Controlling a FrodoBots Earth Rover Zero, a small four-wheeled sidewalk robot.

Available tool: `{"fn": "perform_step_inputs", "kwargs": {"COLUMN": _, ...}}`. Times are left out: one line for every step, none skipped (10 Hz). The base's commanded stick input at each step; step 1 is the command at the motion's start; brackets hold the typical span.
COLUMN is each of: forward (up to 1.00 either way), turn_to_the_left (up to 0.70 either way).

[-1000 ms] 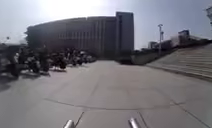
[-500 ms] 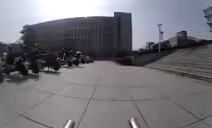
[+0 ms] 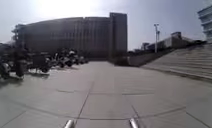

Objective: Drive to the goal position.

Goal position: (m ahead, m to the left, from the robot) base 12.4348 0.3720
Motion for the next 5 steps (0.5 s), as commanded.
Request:
{"fn": "perform_step_inputs", "kwargs": {"forward": 1.0, "turn_to_the_left": 0.0}}
{"fn": "perform_step_inputs", "kwargs": {"forward": 1.0, "turn_to_the_left": 0.0}}
{"fn": "perform_step_inputs", "kwargs": {"forward": 1.0, "turn_to_the_left": 0.0}}
{"fn": "perform_step_inputs", "kwargs": {"forward": 1.0, "turn_to_the_left": 0.0}}
{"fn": "perform_step_inputs", "kwargs": {"forward": 1.0, "turn_to_the_left": 0.0}}
